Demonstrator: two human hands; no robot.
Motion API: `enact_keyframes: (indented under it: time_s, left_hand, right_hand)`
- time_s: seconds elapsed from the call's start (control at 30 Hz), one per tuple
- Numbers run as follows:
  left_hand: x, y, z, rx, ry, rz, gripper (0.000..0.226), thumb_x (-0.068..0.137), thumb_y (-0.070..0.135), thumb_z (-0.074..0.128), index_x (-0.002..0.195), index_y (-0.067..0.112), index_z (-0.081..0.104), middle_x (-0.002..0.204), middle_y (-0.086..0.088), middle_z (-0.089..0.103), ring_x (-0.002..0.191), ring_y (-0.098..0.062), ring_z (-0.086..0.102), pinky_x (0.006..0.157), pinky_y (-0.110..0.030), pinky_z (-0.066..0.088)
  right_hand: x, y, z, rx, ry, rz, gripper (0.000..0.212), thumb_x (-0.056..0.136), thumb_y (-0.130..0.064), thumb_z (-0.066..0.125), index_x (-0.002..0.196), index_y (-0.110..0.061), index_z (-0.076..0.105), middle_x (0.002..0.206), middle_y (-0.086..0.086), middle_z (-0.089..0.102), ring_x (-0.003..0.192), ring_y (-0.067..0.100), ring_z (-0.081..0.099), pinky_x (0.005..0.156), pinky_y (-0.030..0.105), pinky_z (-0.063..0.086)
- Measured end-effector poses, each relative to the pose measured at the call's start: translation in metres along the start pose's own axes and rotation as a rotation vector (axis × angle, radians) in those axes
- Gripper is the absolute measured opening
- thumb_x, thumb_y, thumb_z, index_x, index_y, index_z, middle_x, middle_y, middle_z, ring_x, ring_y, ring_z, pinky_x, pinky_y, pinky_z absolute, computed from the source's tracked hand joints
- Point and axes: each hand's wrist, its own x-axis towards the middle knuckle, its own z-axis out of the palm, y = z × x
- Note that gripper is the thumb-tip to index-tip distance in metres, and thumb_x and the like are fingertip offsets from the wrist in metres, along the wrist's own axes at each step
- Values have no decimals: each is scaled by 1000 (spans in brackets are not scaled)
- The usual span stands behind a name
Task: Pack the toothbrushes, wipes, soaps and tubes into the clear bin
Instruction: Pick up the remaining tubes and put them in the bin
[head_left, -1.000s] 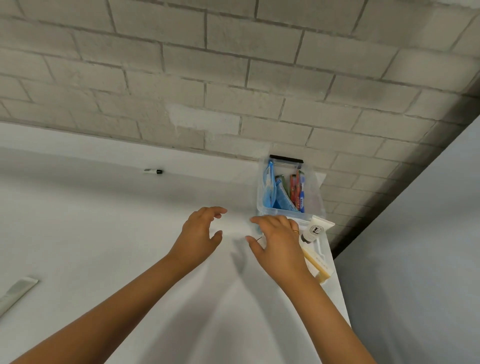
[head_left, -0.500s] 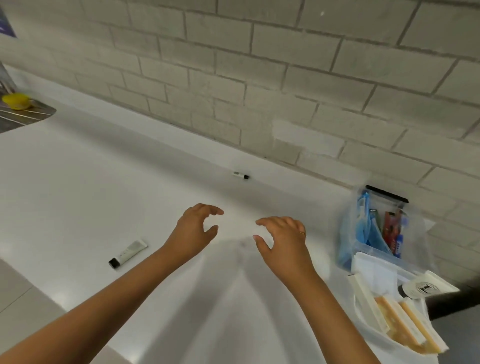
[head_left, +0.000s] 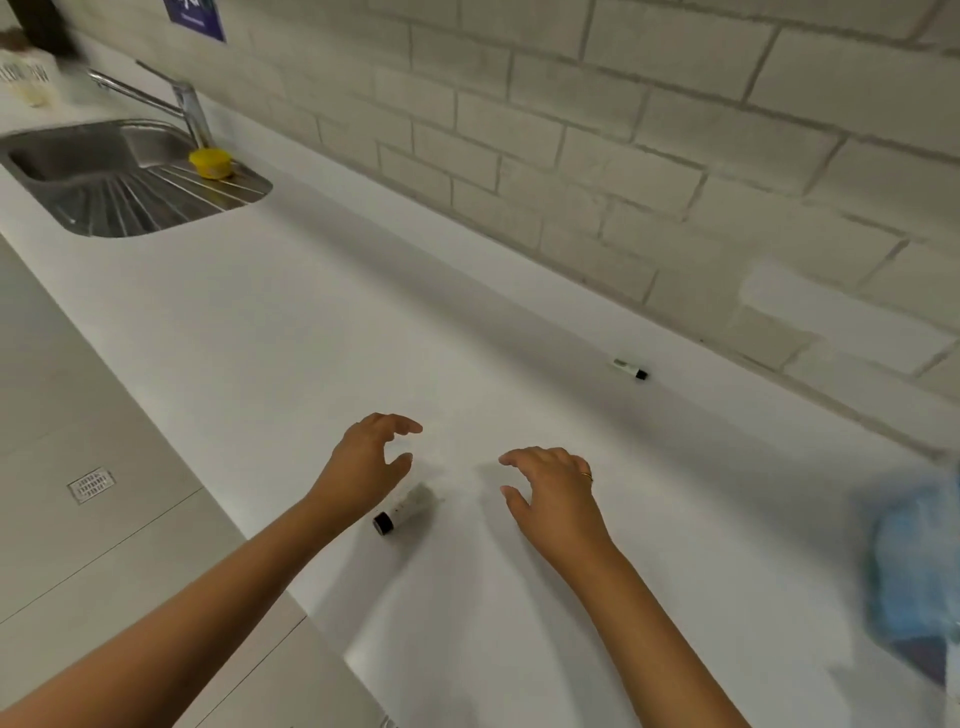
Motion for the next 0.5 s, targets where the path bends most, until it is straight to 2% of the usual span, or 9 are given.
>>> enact_keyframes:
  time_s: [0.13, 0.27, 0.4, 0.5]
  left_hand:
    - [5, -25, -13, -25, 2, -31, 31, 83, 14, 62, 110, 29, 60, 113, 5, 59, 101, -14, 55, 90, -28, 45]
    - [11, -38, -22, -60, 7, -50, 31, 83, 11, 62, 109, 26, 61, 110, 6, 58, 99, -13, 55, 86, -23, 42]
    - [15, -48, -26, -74, -4, -47, 30, 83, 11, 60, 109, 26, 61, 109, 8, 57, 99, -12, 55, 85, -21, 41]
    - [17, -51, -27, -88, -18, -47, 30, 83, 10, 59, 109, 25, 60, 108, 10, 56, 99, -11, 54, 85, -20, 39]
  right_hand:
    - [22, -21, 35, -3, -137, -45, 40, 92, -16, 49, 130, -27, 49, 135, -10, 50, 126, 15, 39, 105, 27, 18]
    - [38, -39, 70, 3, -227, -136, 47, 86, -6, 47, 129, -25, 50, 133, -9, 50, 121, 18, 40, 98, 26, 20]
    - [50, -47, 93, -8, -266, -164, 52, 83, -2, 48, 129, -25, 51, 132, -9, 50, 121, 19, 39, 93, 23, 15]
    - [56, -46, 103, -37, -306, -173, 48, 83, -5, 49, 127, -26, 53, 133, -10, 49, 123, 19, 38, 105, 30, 17]
